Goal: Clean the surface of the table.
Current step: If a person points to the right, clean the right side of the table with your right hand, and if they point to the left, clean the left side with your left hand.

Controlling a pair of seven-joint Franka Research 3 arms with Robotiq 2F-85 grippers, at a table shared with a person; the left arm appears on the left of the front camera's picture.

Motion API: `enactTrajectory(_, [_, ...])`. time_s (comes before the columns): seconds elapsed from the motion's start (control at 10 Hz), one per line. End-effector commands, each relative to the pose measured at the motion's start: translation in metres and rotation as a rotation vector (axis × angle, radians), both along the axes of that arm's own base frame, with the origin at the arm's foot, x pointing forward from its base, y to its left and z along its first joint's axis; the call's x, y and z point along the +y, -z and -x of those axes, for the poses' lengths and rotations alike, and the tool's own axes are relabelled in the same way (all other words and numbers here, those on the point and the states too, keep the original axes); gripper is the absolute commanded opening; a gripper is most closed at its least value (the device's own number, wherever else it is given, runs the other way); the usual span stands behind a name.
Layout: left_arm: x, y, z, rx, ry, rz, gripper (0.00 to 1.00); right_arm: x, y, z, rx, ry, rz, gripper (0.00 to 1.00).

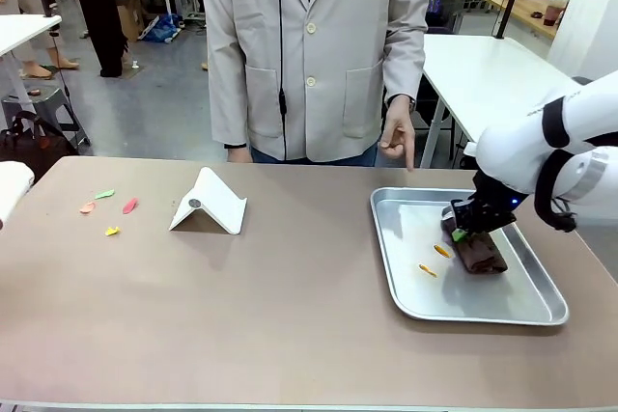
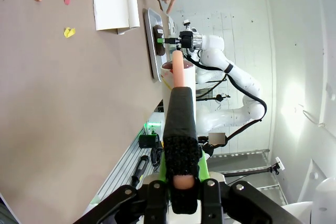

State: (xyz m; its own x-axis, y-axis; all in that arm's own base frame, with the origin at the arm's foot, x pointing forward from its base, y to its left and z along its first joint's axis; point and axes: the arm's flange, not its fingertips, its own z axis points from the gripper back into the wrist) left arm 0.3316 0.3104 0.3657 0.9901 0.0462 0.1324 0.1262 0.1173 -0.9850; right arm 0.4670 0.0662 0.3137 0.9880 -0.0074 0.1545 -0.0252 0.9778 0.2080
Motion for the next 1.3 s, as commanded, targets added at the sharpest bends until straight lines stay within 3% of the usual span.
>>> enactTrajectory(0.0, [-0.002, -0.001, 0.004, -0.009, 0.010, -0.001, 0.11, 0.015, 0.006, 0.002, 0.044, -0.087, -0.048, 0.00])
enactTrajectory(0.8, [-0.002, -0.001, 0.004, -0.009, 0.010, -0.001, 0.11, 0.116, 0.004, 0.016, 0.023, -0.277, -0.109, 0.00])
enactTrajectory(1.2, [-0.002, -0.001, 0.004, -0.009, 0.010, -0.001, 0.11, 0.114, 0.004, 0.015, 0.023, -0.256, -0.069, 0.00])
